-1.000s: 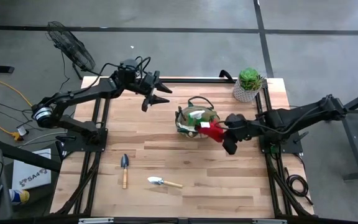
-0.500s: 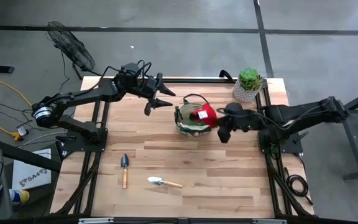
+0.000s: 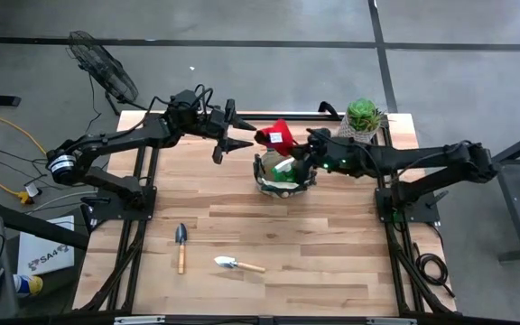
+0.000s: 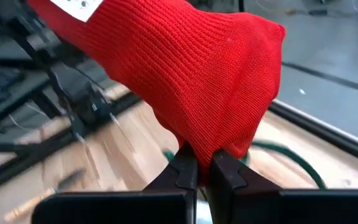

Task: Pick & Place Garden tools in Gardening bag
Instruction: Put the red gloves into the gardening bag

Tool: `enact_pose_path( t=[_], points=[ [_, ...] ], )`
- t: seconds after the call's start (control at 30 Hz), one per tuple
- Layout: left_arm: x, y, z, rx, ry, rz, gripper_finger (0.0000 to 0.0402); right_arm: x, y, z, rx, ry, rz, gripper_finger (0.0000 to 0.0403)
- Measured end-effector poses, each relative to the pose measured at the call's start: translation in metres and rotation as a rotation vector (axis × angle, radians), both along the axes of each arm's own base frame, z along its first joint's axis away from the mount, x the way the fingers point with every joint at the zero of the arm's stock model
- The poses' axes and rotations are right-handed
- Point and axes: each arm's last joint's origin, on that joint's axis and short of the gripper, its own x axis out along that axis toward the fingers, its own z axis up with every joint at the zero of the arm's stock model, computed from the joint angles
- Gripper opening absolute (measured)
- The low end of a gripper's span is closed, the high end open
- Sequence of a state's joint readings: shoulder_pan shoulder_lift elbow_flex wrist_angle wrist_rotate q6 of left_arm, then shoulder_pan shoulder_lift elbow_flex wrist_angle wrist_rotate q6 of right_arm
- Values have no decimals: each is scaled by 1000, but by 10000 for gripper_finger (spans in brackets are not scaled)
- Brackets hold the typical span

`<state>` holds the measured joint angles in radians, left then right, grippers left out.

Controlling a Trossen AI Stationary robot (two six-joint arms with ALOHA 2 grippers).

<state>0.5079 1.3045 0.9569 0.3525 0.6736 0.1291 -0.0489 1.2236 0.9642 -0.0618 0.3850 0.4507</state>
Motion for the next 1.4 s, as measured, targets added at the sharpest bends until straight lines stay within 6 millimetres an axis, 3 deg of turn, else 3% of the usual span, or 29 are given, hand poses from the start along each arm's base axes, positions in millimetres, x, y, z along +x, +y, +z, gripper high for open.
enact_pose_path(
  t=[0.17,0.43,0.83,1.23,1.4],
  points=[
    [0,0,1,2,-7,4,212,15,-7,-1,-32,-75,6,4],
    [0,0,4,18,-36,7,215,21,-17,-2,-41,-113,-14,4],
    [2,-1,7,6,-66,85,315,26,-18,-3,-50,-135,0,4],
    [8,-12,11,40,-108,126,314,42,-28,-16,-42,-160,17,4],
    [8,-12,11,40,-108,134,274,42,-30,-16,-37,-159,13,4]
  ],
)
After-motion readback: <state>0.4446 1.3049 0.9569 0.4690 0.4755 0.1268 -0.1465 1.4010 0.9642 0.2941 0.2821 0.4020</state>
